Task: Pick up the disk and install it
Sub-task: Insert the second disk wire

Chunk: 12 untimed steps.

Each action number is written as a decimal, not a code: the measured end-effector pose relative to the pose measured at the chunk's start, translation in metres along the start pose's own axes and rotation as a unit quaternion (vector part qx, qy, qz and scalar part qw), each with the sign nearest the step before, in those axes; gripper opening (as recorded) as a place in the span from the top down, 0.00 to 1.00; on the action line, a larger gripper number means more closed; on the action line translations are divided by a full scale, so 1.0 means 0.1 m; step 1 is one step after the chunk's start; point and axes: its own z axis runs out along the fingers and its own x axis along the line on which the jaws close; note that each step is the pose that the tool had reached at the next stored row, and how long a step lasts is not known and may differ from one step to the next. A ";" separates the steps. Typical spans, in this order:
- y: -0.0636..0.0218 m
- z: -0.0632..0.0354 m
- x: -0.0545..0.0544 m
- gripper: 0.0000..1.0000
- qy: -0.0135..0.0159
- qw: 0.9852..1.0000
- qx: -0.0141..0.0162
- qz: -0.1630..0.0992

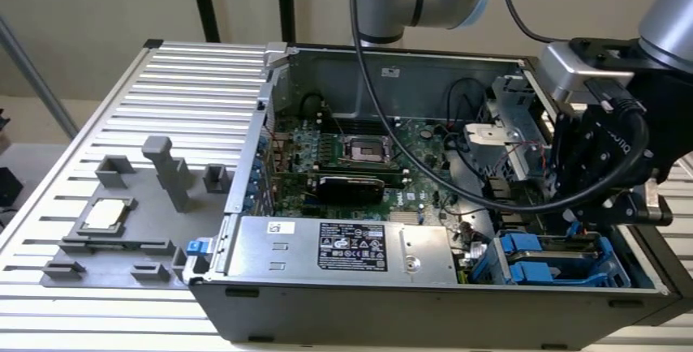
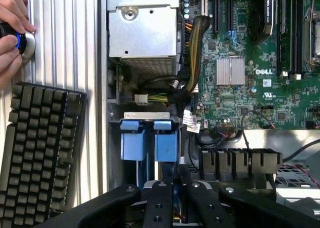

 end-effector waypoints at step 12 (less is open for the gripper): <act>-0.071 0.073 0.01 0.84 0.000 1.000 0.010 -0.014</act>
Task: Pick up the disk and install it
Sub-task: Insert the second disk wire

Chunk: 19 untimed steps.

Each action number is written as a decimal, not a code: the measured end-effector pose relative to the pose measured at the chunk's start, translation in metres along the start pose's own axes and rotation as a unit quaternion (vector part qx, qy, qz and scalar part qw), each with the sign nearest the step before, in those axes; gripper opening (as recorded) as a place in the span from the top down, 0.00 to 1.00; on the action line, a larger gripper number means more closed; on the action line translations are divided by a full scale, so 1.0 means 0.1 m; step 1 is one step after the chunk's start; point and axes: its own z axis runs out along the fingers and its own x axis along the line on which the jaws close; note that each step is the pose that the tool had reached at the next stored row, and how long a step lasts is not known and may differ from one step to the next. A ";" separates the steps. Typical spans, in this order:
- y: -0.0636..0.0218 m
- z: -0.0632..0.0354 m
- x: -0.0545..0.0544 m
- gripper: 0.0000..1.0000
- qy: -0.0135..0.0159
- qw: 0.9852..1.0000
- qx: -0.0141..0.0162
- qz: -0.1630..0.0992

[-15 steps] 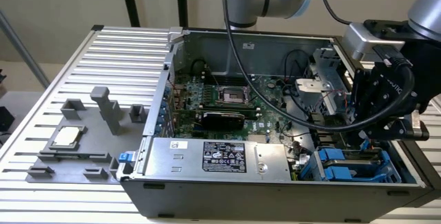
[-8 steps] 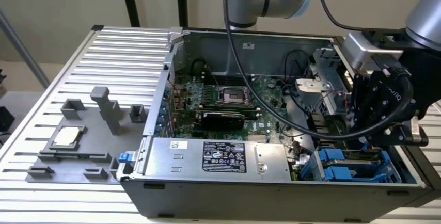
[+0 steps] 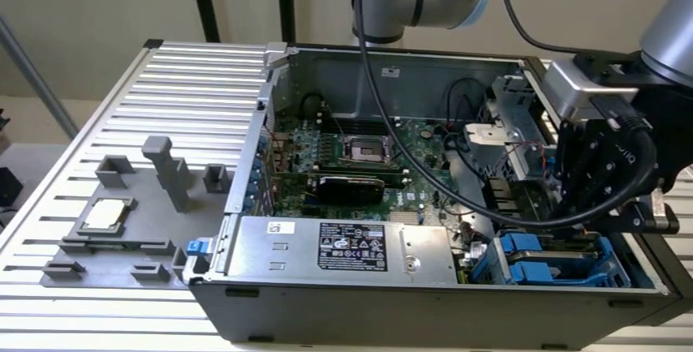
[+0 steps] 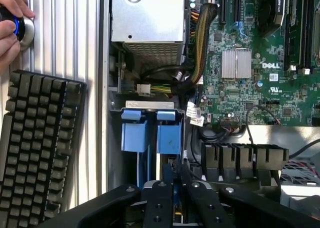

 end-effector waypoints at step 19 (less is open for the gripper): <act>-0.040 0.094 0.00 0.84 -0.002 1.000 0.005 -0.008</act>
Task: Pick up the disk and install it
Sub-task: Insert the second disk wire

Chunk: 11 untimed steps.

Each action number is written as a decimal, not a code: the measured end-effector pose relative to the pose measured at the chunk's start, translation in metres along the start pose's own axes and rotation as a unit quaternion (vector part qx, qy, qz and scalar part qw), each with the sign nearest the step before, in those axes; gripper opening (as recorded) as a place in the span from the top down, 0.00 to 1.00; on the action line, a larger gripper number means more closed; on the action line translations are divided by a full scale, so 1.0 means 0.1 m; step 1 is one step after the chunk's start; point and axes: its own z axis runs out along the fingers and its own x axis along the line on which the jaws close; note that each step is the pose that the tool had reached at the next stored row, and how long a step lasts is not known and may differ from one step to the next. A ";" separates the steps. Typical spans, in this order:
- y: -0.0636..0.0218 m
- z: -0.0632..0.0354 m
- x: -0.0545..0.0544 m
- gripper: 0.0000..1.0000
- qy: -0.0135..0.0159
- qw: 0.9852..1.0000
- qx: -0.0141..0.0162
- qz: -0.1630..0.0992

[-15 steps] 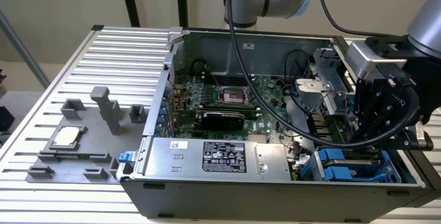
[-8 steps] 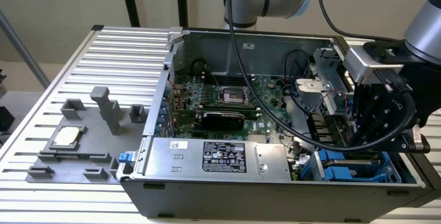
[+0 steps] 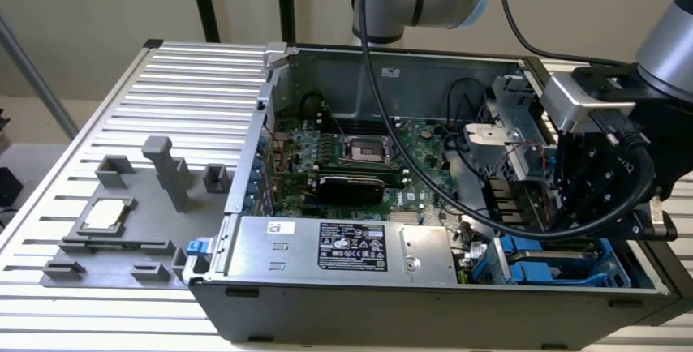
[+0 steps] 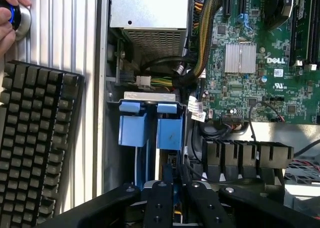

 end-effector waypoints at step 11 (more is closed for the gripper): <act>0.000 0.002 -0.02 0.84 -0.001 1.000 0.000 0.000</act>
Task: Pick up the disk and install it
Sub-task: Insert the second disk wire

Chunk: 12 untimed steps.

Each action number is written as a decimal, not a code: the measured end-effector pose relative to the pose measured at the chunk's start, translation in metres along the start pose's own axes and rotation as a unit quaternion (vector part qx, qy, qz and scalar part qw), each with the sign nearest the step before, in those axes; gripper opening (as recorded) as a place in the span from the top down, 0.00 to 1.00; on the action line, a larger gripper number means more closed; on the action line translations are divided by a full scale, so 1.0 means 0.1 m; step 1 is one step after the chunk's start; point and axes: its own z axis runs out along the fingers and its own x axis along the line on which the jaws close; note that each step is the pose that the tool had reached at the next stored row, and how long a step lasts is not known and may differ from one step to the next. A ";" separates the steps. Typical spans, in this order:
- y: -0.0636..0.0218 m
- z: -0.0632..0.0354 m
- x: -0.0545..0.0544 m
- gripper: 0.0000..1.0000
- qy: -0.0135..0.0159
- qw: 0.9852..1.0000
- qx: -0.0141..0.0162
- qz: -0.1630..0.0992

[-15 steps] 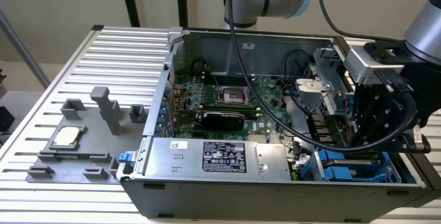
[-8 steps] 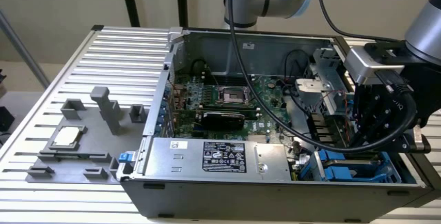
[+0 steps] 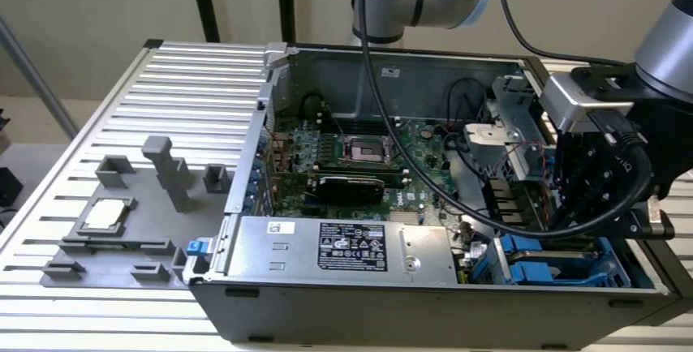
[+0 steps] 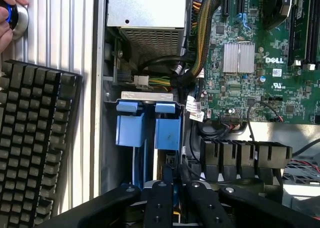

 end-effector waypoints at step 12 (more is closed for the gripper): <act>0.000 0.002 0.01 0.84 0.000 1.000 0.000 0.000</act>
